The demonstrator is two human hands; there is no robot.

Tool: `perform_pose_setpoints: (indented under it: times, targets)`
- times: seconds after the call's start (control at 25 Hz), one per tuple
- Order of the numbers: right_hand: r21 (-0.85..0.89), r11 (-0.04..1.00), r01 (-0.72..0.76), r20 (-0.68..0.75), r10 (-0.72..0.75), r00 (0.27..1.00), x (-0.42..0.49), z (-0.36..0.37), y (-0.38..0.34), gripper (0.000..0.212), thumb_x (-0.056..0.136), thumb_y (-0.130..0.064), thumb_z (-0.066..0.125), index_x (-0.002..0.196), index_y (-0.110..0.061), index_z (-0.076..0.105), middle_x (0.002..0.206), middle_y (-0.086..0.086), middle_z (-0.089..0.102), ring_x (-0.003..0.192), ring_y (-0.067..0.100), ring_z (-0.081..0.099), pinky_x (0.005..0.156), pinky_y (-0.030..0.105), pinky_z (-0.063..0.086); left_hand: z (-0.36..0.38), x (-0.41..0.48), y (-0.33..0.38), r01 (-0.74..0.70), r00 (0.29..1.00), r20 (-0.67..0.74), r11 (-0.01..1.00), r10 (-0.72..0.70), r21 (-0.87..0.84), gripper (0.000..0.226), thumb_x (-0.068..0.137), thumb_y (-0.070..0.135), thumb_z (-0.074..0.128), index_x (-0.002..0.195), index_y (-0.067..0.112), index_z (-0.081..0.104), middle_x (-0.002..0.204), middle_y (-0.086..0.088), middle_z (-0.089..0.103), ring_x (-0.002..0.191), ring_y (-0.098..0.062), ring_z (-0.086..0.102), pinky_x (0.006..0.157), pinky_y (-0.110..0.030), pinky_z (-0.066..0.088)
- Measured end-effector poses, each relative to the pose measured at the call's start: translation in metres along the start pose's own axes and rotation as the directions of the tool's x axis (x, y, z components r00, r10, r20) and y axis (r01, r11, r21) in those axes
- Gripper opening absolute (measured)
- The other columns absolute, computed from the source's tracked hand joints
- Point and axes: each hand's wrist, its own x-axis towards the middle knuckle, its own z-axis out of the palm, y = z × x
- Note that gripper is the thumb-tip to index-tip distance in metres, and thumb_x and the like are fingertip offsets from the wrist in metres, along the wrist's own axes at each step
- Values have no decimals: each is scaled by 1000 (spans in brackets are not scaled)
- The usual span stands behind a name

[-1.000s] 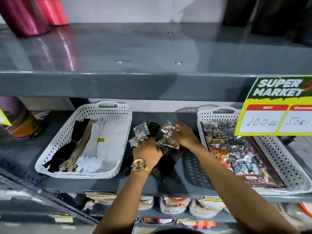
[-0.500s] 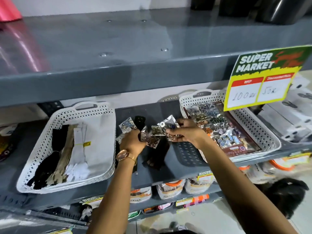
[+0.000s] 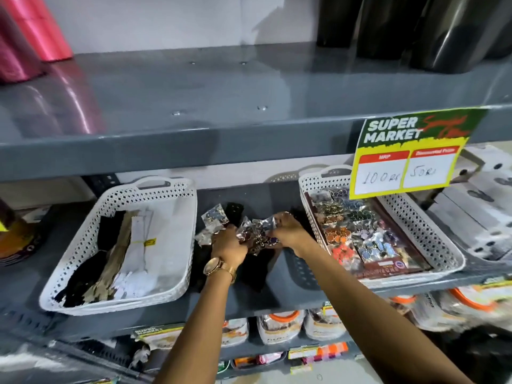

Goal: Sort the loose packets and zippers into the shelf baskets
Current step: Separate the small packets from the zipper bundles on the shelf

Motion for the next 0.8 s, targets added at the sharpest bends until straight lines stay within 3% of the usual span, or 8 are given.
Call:
perform_pose_setpoints:
  times: [0.08,0.16,0.28,0.36,0.48,0.6,0.72,0.8]
  targets:
    - [-272,959,76,-25,-86,996,9,6,0,42,80,-4,68,119,-1,53,121,21,61,115,36,57,97,44,50,0,-10,-2,-40,999,-1,996,40,78,52,81,38,66,122,8,53,124,-17,61,115,-35,58,95,-42,50]
    - [-535,838,110,-68,-172,983,10,8,0,38,85,-19,65,117,-2,53,119,20,63,115,37,57,92,37,50,-6,-20,-7,-32,994,-102,988,48,151,58,83,45,62,128,11,49,128,-15,54,116,-36,56,91,-44,50]
    - [-707,703,74,-172,-272,947,1,12,5,35,91,-25,56,118,-4,53,121,18,59,115,37,55,88,41,50,-17,-30,-18,58,980,-196,942,9,331,58,84,47,59,128,11,47,127,-16,53,113,-36,57,88,-43,51]
    - [-749,662,-17,-220,-225,949,-3,15,13,39,93,-21,52,126,-2,46,126,18,55,116,36,56,88,42,51,-14,-36,-17,121,984,-168,904,-56,409,64,83,44,64,132,9,43,129,-18,53,115,-36,57,91,-43,50]
    - [-635,754,-169,-278,-19,960,-4,17,23,42,93,-20,49,129,1,41,128,18,57,118,36,56,92,43,49,-2,-39,-13,91,991,-122,914,-46,395,60,85,33,64,135,11,39,126,-15,60,115,-35,59,94,-44,48]
    - [-525,814,-249,-356,56,933,-1,12,28,50,93,-37,48,127,-1,45,128,17,59,118,37,56,94,43,46,0,-35,-17,79,996,-50,981,-72,175,60,82,19,61,136,15,35,126,-12,61,115,-35,59,96,-44,45]
    - [-348,894,-283,-397,133,908,7,7,34,51,86,-37,59,121,0,52,121,18,63,111,37,60,89,41,48,-5,-28,-16,75,996,55,990,-69,-116,59,72,6,53,126,24,39,115,-12,62,100,-34,63,78,-35,47]
    - [-142,962,-233,-373,166,913,13,3,38,38,78,-28,67,103,0,62,106,19,69,97,37,65,82,42,52,-10,-20,-12,66,990,137,968,-33,-243,55,70,2,50,120,26,50,101,-6,63,80,-26,63,64,-30,44]
